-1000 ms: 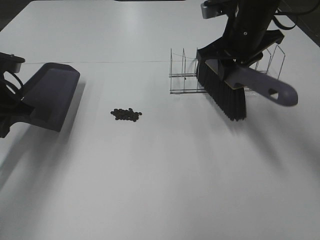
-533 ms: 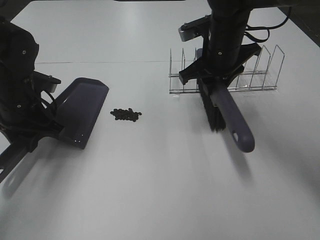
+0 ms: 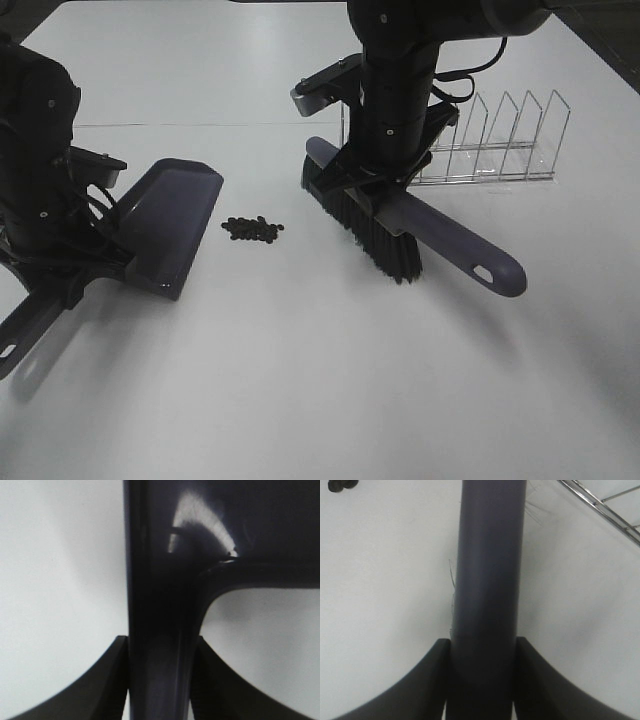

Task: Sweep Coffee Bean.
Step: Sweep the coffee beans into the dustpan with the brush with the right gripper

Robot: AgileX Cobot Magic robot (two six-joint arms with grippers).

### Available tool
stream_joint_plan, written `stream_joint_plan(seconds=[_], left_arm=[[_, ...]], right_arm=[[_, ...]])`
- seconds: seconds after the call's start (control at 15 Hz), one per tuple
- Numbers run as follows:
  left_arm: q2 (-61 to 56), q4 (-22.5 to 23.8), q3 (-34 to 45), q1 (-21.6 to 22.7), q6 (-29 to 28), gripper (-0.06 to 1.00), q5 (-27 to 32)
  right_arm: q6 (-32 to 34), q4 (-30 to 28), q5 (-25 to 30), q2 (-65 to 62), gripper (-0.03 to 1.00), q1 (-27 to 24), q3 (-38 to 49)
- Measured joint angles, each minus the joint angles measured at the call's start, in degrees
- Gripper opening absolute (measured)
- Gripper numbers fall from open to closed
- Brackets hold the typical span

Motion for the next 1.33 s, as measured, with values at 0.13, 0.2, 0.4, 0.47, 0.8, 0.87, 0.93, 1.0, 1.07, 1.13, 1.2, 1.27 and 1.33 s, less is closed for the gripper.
stream_joint_plan(seconds=[0.13, 0.2, 0.4, 0.47, 0.8, 0.87, 0.93, 1.0, 1.07, 1.13, 1.2, 1.27, 1.33], left_arm=[[0.0, 0.0, 0.0, 0.0, 0.17, 0.32, 0.06], [0.0, -0.06, 0.0, 0.0, 0.74, 0.32, 0.52], [0.0, -0.11, 0.0, 0.0, 1.32, 0.32, 1.09], [0.0, -0.46, 0.0, 0.0, 1.32, 0.32, 1.26], [0.06, -1.55, 0.0, 0.0, 2.86, 0.32, 2.18], [0.34, -1.66, -0.17, 0.0, 2.86, 0.32, 2.35], [0.97, -1.78, -0.23, 0.0, 3.09, 0.32, 2.52], [2.01, -2.35, -0.23, 0.0, 3.78, 0.32, 2.81], [2.81, -3.21, -0.23, 0.0, 3.9, 0.32, 3.09], [3.15, -3.84, -0.23, 0.0, 4.01, 0.32, 3.27], [3.21, -4.53, -0.23, 0.0, 4.07, 0.32, 3.27], [3.21, -5.04, -0.23, 0.0, 4.13, 0.32, 3.27], [3.21, -5.33, -0.23, 0.0, 4.18, 0.32, 3.27]], right_arm=[[-0.17, 2.06, 0.29, 0.11, 0.3, 0.0, -0.17], [-0.17, 2.86, 1.49, 0.86, 0.3, 0.0, -1.26], [-0.17, 3.44, 6.93, 4.64, 0.3, 0.11, -7.68], [-0.17, 3.44, 9.45, 6.7, 0.3, 0.23, -11.23], [-0.97, 0.06, 14.5, 16.39, 0.3, 5.5, -24.58], [-0.97, 0.29, 14.61, 17.13, 0.3, 6.53, -25.27], [-0.97, 1.55, 14.32, 17.25, 0.3, 7.39, -25.38], [-0.97, 4.53, 12.95, 17.25, 0.3, 7.68, -25.5], [-0.97, 6.13, 11.97, 17.25, 0.3, 7.68, -25.67], [-0.97, 10.03, 10.26, 17.25, 0.3, 7.68, -25.78], [-0.97, 13.06, 8.42, 17.25, 0.3, 7.68, -25.78], [-1.03, 17.88, 5.61, 17.25, 0.3, 7.68, -25.78], [-1.26, 19.82, 4.76, 17.25, 0.3, 7.62, -25.78]])
